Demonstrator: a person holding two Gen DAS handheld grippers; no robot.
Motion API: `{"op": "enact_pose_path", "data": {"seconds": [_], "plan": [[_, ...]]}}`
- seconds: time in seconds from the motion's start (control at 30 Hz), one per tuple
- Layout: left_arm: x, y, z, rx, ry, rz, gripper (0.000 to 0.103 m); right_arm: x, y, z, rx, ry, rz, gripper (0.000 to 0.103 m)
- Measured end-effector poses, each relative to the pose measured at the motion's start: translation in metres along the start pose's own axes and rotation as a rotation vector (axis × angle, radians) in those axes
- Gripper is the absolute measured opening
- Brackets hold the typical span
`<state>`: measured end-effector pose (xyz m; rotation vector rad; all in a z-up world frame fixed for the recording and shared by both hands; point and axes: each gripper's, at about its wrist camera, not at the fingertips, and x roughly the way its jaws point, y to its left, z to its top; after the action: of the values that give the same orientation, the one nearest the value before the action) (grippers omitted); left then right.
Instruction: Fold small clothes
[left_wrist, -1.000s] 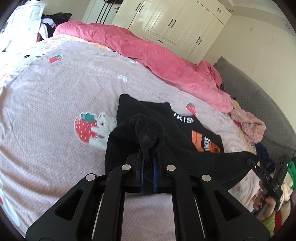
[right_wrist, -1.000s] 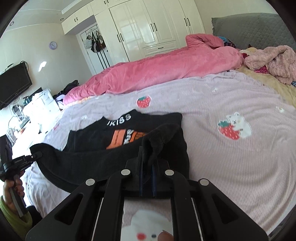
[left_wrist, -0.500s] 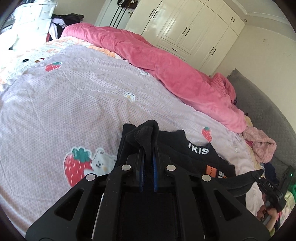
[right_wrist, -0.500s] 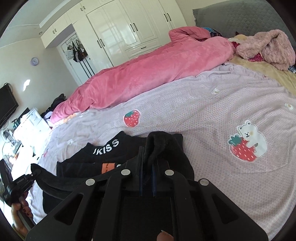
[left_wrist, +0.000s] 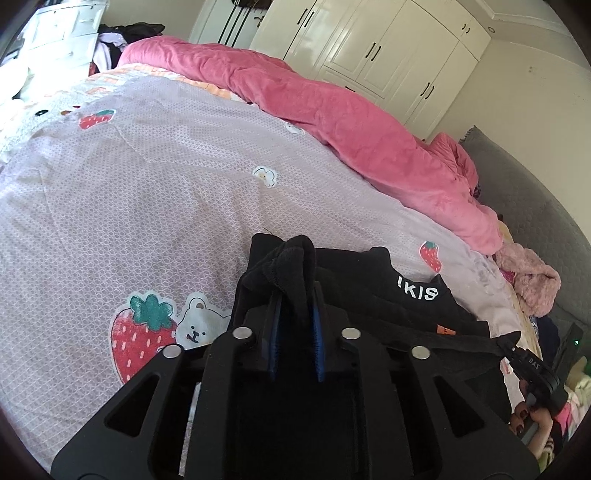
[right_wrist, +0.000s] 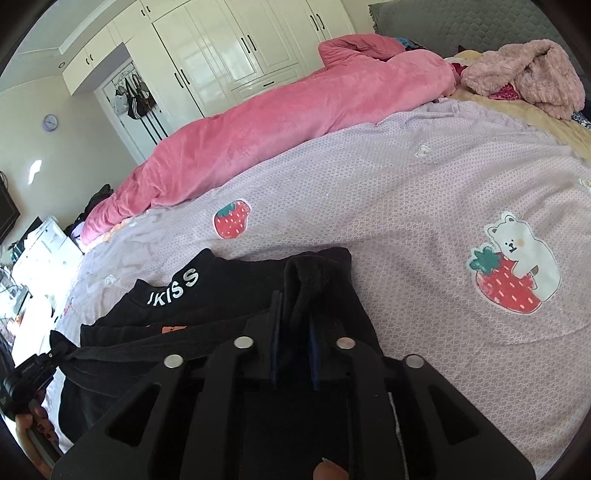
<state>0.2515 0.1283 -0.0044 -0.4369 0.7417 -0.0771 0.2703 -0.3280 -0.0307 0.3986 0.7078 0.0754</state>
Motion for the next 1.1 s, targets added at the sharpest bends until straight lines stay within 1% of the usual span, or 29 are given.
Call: {"op": "enact_pose_path", "data": {"seconds": [0.03, 0.07, 0.1, 0.13, 0.23, 0.3, 0.4, 0.5, 0.6, 0.63, 0.7, 0.77, 0.8, 0.83, 0.87, 0.9, 0.93, 0.97, 1.1], "plan": [[-0.002, 0.000, 0.000, -0.001, -0.008, -0.002, 0.020, -0.002, -0.001, 0.000, 0.008, -0.005, 0.007, 0.028], [-0.005, 0.000, 0.000, -0.004, -0.016, -0.004, 0.027, -0.005, -0.002, 0.000, 0.018, -0.010, 0.015, 0.032], [-0.008, 0.000, 0.001, -0.005, -0.025, -0.008, 0.030, -0.008, -0.003, 0.000, 0.026, -0.020, 0.024, 0.039], [-0.012, 0.000, 0.001, -0.003, -0.039, -0.008, 0.033, -0.011, -0.003, 0.001, 0.027, -0.026, 0.025, 0.042], [-0.024, -0.001, 0.003, 0.012, -0.075, -0.008, 0.033, -0.023, -0.002, 0.000, 0.006, -0.056, 0.023, 0.042], [-0.028, -0.004, 0.003, 0.030, -0.081, 0.001, 0.033, -0.028, 0.001, -0.002, -0.015, -0.065, 0.027, 0.042], [-0.031, -0.010, -0.001, 0.068, -0.071, 0.016, 0.033, -0.033, 0.011, -0.007, -0.083, -0.064, 0.023, 0.043], [-0.032, -0.020, -0.011, 0.133, -0.049, 0.030, 0.033, -0.032, 0.022, -0.014, -0.165, -0.063, 0.000, 0.042], [-0.027, -0.031, -0.018, 0.184, -0.016, 0.011, 0.033, -0.027, 0.025, -0.018, -0.177, -0.047, -0.002, 0.043], [-0.023, -0.036, -0.021, 0.212, -0.004, 0.001, 0.034, -0.024, 0.025, -0.019, -0.171, -0.038, -0.001, 0.043], [-0.014, -0.039, -0.025, 0.242, 0.023, 0.006, 0.041, -0.021, 0.022, -0.019, -0.163, -0.031, -0.018, 0.043], [-0.003, -0.033, -0.028, 0.227, 0.055, 0.034, 0.043, -0.021, 0.019, -0.018, -0.156, -0.037, -0.039, 0.044], [-0.001, -0.030, -0.028, 0.222, 0.062, 0.034, 0.043, -0.021, 0.017, -0.017, -0.150, -0.044, -0.055, 0.048], [0.001, -0.026, -0.027, 0.216, 0.063, 0.050, 0.045, -0.021, 0.016, -0.016, -0.145, -0.047, -0.059, 0.049], [0.001, -0.023, -0.025, 0.214, 0.059, 0.065, 0.051, -0.021, 0.015, -0.016, -0.140, -0.048, -0.062, 0.050], [0.001, -0.020, -0.023, 0.210, 0.054, 0.076, 0.053, -0.021, 0.013, -0.015, -0.130, -0.049, -0.066, 0.050], [0.001, -0.017, -0.020, 0.198, 0.049, 0.084, 0.058, -0.020, 0.011, -0.014, -0.123, -0.048, -0.068, 0.050], [0.001, -0.013, -0.017, 0.184, 0.049, 0.086, 0.062, -0.020, 0.010, -0.013, -0.116, -0.046, -0.069, 0.050], [0.008, -0.005, -0.004, 0.154, 0.062, 0.081, 0.067, -0.017, 0.004, -0.007, -0.095, -0.039, -0.098, 0.051]]}}
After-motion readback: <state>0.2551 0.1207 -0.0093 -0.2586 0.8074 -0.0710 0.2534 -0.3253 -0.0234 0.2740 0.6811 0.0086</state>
